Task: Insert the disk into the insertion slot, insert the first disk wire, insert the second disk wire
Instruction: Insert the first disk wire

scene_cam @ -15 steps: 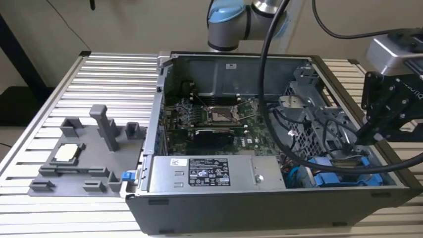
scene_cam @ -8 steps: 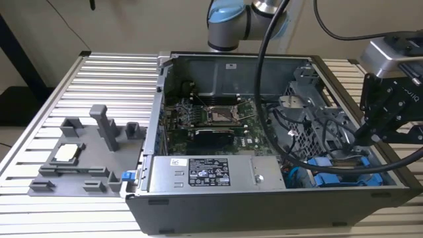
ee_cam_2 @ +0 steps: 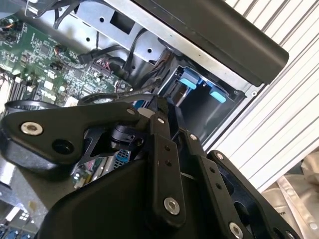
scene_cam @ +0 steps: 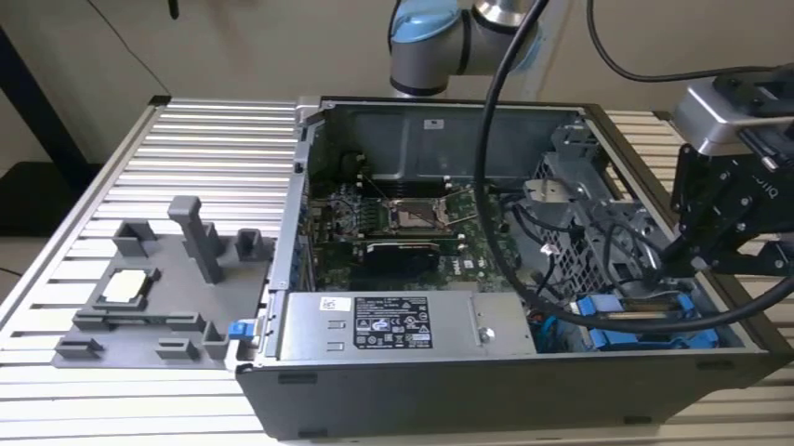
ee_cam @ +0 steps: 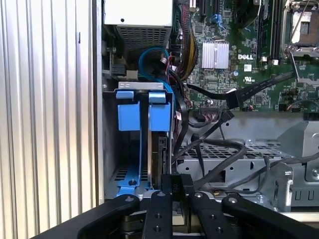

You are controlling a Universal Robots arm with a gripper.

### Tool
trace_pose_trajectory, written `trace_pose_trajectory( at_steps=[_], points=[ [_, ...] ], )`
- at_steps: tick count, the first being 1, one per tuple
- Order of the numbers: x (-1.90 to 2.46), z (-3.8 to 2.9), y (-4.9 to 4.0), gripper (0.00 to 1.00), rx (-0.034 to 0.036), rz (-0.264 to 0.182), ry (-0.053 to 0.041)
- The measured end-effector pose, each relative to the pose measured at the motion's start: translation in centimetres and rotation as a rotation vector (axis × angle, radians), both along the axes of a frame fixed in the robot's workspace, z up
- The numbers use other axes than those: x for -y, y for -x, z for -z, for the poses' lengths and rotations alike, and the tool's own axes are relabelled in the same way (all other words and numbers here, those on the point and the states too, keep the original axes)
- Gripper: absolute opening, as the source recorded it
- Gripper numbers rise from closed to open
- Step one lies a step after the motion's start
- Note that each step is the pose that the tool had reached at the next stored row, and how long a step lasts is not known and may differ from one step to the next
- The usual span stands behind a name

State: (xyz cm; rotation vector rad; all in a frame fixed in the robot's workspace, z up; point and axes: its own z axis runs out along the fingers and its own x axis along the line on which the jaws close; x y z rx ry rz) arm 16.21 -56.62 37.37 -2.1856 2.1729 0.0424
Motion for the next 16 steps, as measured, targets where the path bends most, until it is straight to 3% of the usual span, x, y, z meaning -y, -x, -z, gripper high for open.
trace_pose_trajectory(
  at_steps=[12,16],
  points=[
    [0.18,0.64,-0.6,0.19,-0.0139,0.0,-0.0001],
    [0.29,0.85,-0.6,0.19,-0.0143,0.0,-0.0002]
  ],
)
